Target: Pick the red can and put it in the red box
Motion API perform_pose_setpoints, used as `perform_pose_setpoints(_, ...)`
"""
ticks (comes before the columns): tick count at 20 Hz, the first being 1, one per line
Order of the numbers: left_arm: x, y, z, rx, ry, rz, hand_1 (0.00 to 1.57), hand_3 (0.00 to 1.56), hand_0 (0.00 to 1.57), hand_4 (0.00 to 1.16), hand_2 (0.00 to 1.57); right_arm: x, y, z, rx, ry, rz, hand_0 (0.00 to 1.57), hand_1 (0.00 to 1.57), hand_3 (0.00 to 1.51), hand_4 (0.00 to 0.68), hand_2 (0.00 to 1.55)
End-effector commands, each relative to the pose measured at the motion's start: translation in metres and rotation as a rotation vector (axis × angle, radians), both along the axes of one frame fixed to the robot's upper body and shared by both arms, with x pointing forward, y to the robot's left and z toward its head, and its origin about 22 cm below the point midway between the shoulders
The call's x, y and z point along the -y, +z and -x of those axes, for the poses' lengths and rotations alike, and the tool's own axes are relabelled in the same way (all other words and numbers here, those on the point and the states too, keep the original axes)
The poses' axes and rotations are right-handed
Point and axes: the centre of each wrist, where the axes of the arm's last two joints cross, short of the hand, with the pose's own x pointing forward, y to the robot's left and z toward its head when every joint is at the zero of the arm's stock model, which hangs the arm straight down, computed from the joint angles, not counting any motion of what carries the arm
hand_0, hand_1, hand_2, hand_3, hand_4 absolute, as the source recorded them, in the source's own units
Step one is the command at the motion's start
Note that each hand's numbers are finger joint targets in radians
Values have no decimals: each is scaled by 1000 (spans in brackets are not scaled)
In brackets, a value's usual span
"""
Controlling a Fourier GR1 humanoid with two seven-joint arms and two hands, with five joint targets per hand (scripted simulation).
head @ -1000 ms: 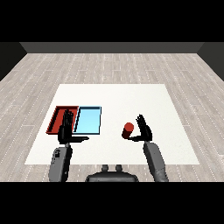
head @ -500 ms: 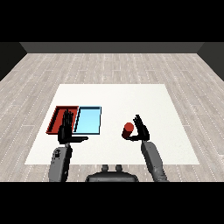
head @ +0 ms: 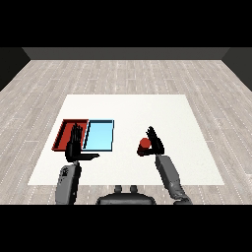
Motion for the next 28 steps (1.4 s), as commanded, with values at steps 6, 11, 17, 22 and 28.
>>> perform_pose_setpoints(6,-1,2,1,13,10,2,0,0,0,0,0,-29,4,-1,-14,5,-22,0,0,0,0,0)
perform_pose_setpoints(11,-2,10,-9,4,24,3,0,0,0,0,0,-26,-16,-8,-26,22,-12,0,0,0,0,0)
perform_pose_setpoints(17,5,-1,-1,16,11,1,0,0,0,0,0,-48,-20,3,-67,-54,88,0,0,0,0,0)
perform_pose_setpoints(22,-1,4,3,14,19,-11,0,0,0,0,0,-45,-5,-21,-77,-159,164,1462,1462,1423,611,1459)
perform_pose_setpoints(28,10,6,12,19,-5,-2,0,0,0,0,0,-48,1,-21,-73,-152,179,1474,1474,1401,589,1450)
